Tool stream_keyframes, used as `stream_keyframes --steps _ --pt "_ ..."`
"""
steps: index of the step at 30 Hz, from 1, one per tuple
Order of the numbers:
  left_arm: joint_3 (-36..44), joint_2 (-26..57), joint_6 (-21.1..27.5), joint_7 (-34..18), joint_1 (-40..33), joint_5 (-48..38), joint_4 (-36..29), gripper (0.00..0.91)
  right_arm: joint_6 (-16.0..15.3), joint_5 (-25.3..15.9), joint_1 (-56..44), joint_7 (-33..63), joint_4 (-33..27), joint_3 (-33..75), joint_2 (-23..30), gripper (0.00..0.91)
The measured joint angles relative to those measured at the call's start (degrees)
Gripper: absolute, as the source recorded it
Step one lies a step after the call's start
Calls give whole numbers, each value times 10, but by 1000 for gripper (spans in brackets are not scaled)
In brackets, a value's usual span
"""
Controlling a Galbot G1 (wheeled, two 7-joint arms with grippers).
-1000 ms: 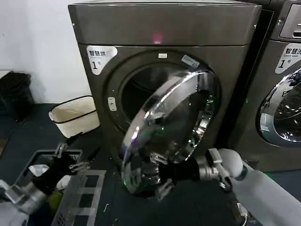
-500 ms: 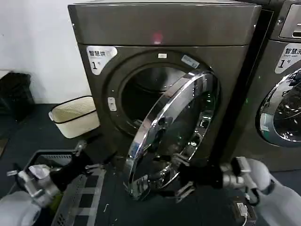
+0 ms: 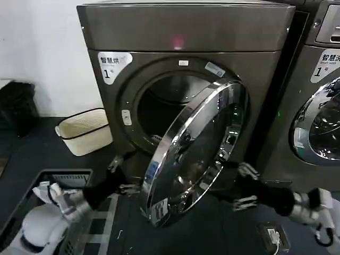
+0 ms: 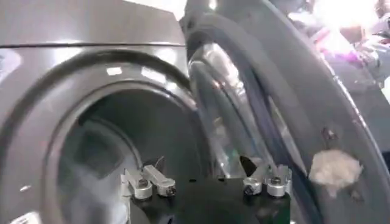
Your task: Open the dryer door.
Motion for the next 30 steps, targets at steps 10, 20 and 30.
stream_keyframes --steps 10,20,30 --pt "61 -15 0 1 -45 0 14 907 62 -25 -106 80 -9 153 90 907" --pt "122 -40 0 -1 -91 13 40 907 64 -119 -150 237 -21 281 183 907" --pt "189 -73 -1 -13 -145 18 76 907 19 -181 -167 396 -53 384 246 907"
